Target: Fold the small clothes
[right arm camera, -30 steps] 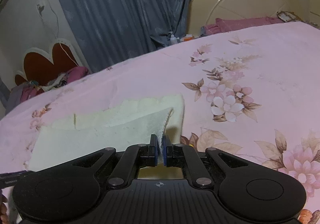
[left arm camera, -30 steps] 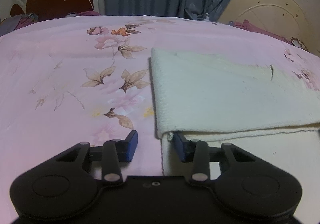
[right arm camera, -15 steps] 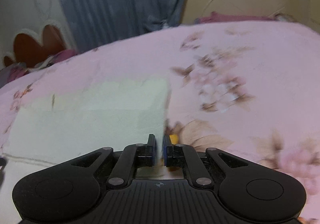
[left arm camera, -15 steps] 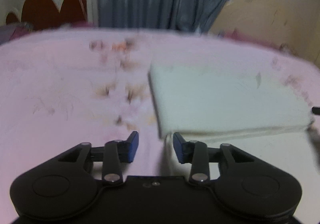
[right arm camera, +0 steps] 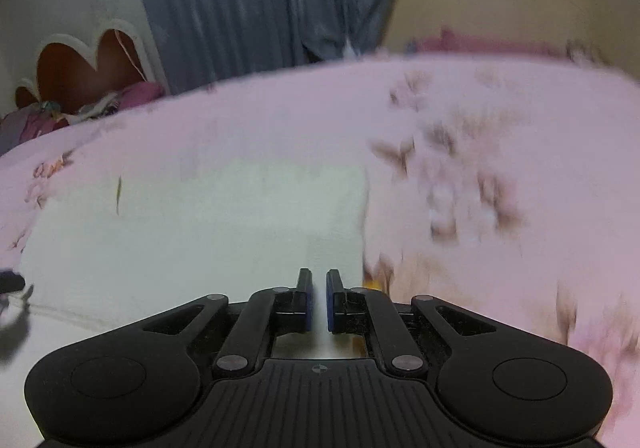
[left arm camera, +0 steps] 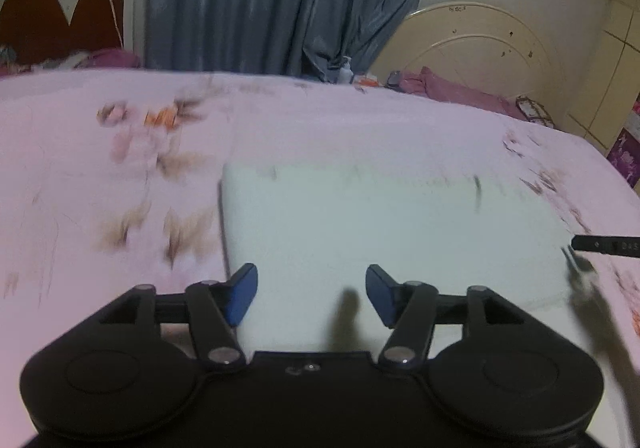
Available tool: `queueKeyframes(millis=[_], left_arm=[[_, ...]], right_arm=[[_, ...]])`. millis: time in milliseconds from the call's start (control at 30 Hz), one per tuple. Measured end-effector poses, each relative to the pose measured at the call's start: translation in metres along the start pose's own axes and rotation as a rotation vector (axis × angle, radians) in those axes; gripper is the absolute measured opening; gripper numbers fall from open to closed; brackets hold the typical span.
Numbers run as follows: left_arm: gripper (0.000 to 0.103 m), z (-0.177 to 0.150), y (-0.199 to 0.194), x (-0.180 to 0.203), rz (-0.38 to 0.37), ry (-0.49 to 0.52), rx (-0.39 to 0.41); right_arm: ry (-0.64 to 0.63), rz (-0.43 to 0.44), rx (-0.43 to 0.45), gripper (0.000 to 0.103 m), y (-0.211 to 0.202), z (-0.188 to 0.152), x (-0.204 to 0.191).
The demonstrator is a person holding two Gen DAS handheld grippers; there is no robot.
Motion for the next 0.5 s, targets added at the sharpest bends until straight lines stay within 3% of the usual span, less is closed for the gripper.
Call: queueKeyframes(millis=[100,167,233,300,333,400,500], left_arm=[[0.060,0.027,0.033,-0.003,-0.018,0.009,0.008],[0.061,0.036,0.061,-0.019,0.013,0.002,-0.023],[0.061,0.042,0.078,-0.038,0.022,-0.031,-0.040],[0.060,0.045,0.075,-0.053,0.070,-0.058,-0.049],[0.060,0.046,0.067,-0.055,0.053,-0.082,-0.033],[0.060,0.045,0.047,-0.047,0.006,-0.123,0.028],[0.061,0.034,0.036,-0.001,-0.051,-0.053,0.043]], right_arm=[[-0.023,0.020,-0.005,0.005,0.025,0.014,-0.003],[-0.026,0.007,-0.048,0.005,0.046,0.016,0.006],[-0.013,-0.055,-0.056,0.004,0.055,0.018,0.025],[0.011,-0.146,-0.069,0.005,0.054,0.020,0.045],[0.027,-0.163,-0.073,0.005,0.051,0.021,0.049],[0.059,-0.137,-0.038,0.005,0.039,0.023,0.043],[0.047,-0.023,-0.005,0.007,0.034,0.025,-0.004]])
Point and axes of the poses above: each gripper's, at about its wrist camera, not at the fingertips, and y roughly the way its jaws point, x to its right, z to its top, the point moved 10 cm from there along y, roughly the way its jaws point, and after that the axes turned 2 degrees about -y, right-handed, at the moved point
